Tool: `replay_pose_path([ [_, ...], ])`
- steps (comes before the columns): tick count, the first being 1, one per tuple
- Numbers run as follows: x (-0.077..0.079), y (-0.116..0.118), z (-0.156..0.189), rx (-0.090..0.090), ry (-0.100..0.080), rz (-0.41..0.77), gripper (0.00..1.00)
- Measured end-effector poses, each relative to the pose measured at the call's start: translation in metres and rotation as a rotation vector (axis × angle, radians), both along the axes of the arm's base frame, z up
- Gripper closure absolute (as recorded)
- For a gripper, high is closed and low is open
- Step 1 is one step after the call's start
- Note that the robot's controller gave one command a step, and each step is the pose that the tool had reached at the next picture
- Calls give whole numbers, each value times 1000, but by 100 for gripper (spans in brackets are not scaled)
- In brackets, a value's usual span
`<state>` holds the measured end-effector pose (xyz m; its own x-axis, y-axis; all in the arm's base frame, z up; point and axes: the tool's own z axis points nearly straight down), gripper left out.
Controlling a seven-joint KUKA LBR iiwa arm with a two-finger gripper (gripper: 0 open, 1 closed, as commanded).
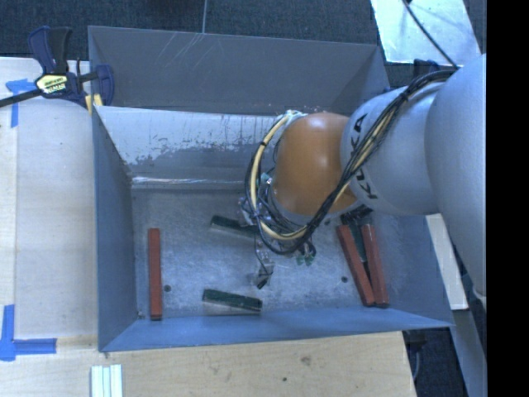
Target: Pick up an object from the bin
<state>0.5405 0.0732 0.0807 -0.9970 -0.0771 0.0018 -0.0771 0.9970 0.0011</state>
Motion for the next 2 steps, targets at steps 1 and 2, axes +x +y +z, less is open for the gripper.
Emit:
replay_pose_path([
  [1,55,-21,-11,-1,-9,-22,0],
  [2,55,-20,-9,0,-10,-21,100],
])
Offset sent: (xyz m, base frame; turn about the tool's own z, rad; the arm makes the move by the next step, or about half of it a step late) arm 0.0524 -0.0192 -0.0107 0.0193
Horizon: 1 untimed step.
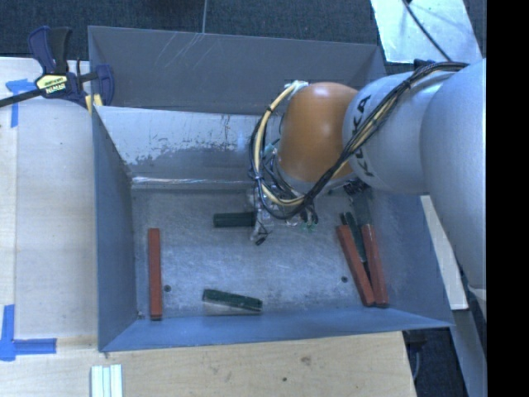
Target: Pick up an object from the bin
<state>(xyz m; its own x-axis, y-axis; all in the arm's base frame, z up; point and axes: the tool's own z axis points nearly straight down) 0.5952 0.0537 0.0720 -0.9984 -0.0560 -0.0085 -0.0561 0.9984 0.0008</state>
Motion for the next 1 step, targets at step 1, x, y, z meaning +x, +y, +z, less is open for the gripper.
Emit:
replay_pose_path([
  [1,1,-7,190,-1,-5,19,100],
])
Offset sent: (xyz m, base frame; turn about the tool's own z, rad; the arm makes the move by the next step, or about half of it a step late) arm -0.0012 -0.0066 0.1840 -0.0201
